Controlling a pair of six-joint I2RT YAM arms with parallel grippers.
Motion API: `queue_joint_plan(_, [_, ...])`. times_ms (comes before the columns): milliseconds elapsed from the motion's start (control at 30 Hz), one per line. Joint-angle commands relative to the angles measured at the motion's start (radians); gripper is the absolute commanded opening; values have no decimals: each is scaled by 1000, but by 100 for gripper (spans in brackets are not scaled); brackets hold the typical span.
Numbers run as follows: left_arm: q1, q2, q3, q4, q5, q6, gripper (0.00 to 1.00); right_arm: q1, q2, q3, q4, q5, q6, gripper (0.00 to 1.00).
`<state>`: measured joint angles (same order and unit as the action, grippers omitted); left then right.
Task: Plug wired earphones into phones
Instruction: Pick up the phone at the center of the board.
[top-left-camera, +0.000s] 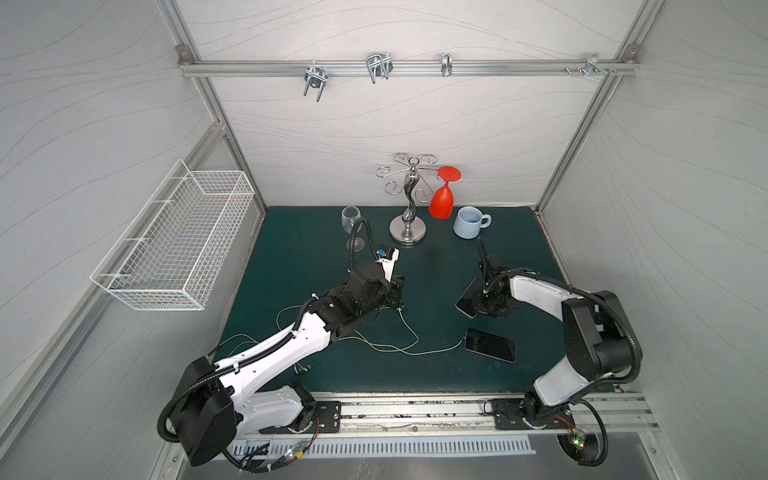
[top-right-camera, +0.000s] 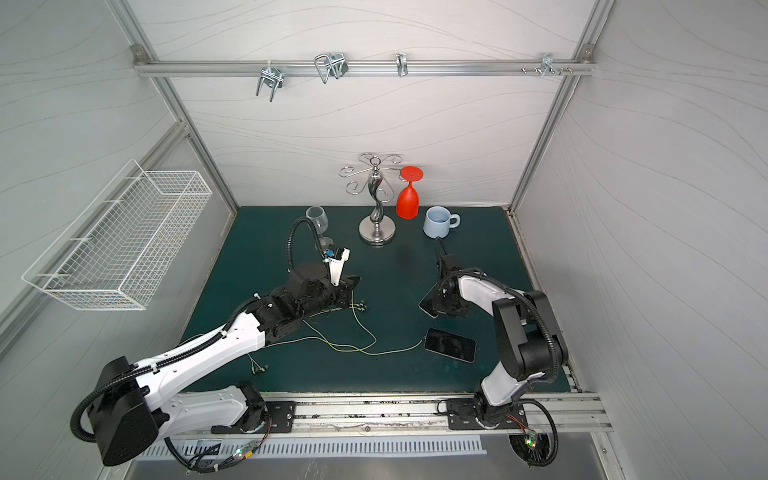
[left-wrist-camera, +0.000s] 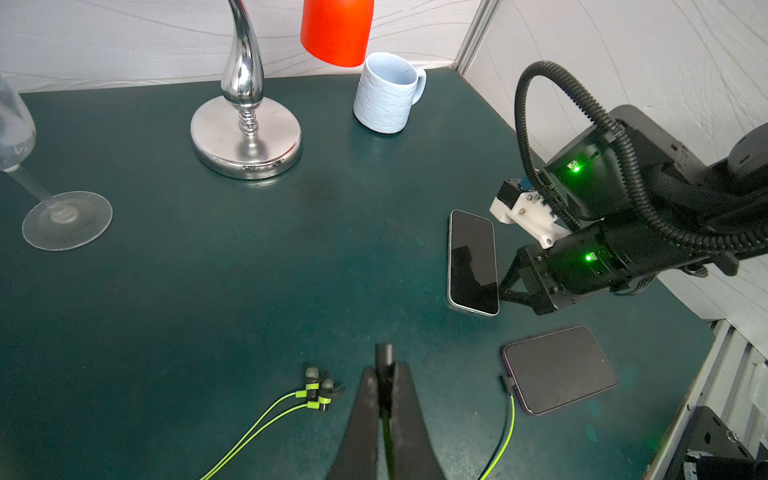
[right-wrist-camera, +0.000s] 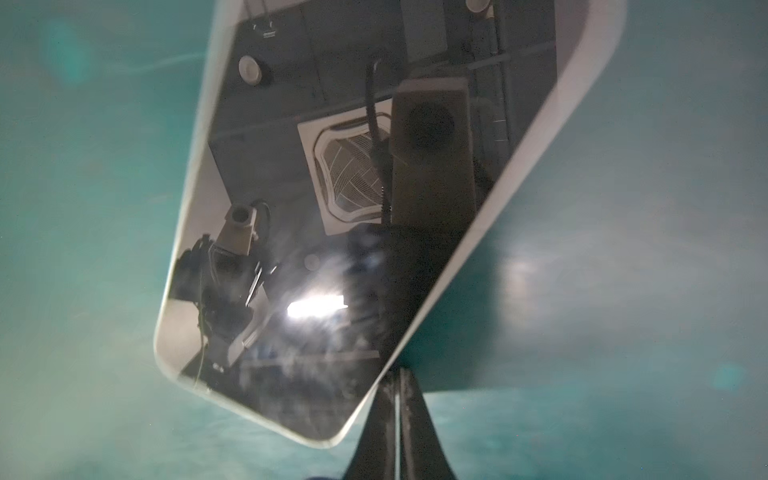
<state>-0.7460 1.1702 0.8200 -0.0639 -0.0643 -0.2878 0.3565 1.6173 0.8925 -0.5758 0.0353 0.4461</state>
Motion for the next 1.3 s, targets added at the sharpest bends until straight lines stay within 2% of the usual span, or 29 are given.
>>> queue_joint_plan(0, [-1,-14,-11,16,-13,-16,0,57,57,46,29,-14,17,10])
queue_joint_plan(267, [0,-24,-18,8,-38,-17,0,93,205,194,55,29,-96,17])
queue_joint_plan(433, [1,-19,-12,6,-46,-8,0,84,223,227,64,89,-207,19])
queue_joint_plan(533, [1,-17,-12,7,-51,-5,0,34,207,230,73,-2,-250,22])
queue_joint_plan(633, [3,-10,-4,-1,-51,2,0,-16,169,258,56,-86,-326,30])
queue_joint_plan(733, [3,-6,1,-7,-48,10,0,-66,114,265,75,-188,-467,40])
queue_joint_plan(833, [4,-3,1,-6,-44,10,0,-124,76,266,64,-433,-699,57])
queue_joint_plan(900, [4,3,2,-7,-40,12,0,-148,57,261,24,-530,-859,65])
queue_joint_plan(1000, [4,13,13,-11,-32,20,0,-154,46,252,-22,-512,-1062,77])
queue_joint_plan(1100, [5,17,28,-17,-26,39,0,-182,73,266,-17,-433,-1135,82])
queue_joint_plan(1267, [7,25,49,-36,-26,71,0,-254,154,341,-67,-411,-1207,86])
